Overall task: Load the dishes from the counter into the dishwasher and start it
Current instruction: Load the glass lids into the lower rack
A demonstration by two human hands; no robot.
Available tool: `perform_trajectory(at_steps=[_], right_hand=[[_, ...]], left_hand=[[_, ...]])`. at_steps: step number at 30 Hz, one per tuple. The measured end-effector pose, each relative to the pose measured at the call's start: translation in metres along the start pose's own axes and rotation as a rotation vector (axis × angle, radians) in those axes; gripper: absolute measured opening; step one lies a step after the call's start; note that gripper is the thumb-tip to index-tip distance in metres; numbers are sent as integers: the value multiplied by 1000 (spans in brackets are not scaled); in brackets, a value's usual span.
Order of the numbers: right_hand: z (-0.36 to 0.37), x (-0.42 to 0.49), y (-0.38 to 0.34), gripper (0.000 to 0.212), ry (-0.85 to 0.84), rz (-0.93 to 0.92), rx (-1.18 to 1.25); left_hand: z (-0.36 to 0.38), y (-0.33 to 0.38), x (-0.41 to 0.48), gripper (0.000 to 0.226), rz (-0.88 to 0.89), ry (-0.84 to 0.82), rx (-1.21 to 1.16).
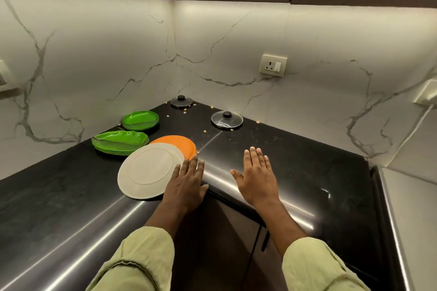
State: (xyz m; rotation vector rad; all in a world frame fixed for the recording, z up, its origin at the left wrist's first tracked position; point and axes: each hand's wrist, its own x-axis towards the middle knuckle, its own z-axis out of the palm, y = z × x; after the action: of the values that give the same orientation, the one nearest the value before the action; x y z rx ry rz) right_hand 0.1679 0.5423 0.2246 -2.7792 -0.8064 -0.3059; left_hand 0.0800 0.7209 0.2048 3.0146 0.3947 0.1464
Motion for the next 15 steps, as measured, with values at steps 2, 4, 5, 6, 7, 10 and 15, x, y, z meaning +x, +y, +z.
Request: perform_trajectory(at_steps=[2,4,5,6,7,10,15], right_hand=[[7,22,11,76,0,-9,-2],[14,41,20,76,-17,-20,5],[18,52,23,76,-10,-24,10],[21,63,26,76,-10,-28,12],[24,74,28,76,-17,-29,11],[38,110,34,75,-40,-28,-4],[64,176,36,75,-62,-6,-55]], left_hand=[[6,1,19,74,-4,-22,16],[12,-1,37,76,-8,-64,34],[16,-3,48,76,-17,-71,35],[18,-5,58,76,-26,-85,33],[20,-7,69,76,-31,-97,24],[26,-14,109,78,-23,-114,24],[43,-34,185,85,-7,-173,2]])
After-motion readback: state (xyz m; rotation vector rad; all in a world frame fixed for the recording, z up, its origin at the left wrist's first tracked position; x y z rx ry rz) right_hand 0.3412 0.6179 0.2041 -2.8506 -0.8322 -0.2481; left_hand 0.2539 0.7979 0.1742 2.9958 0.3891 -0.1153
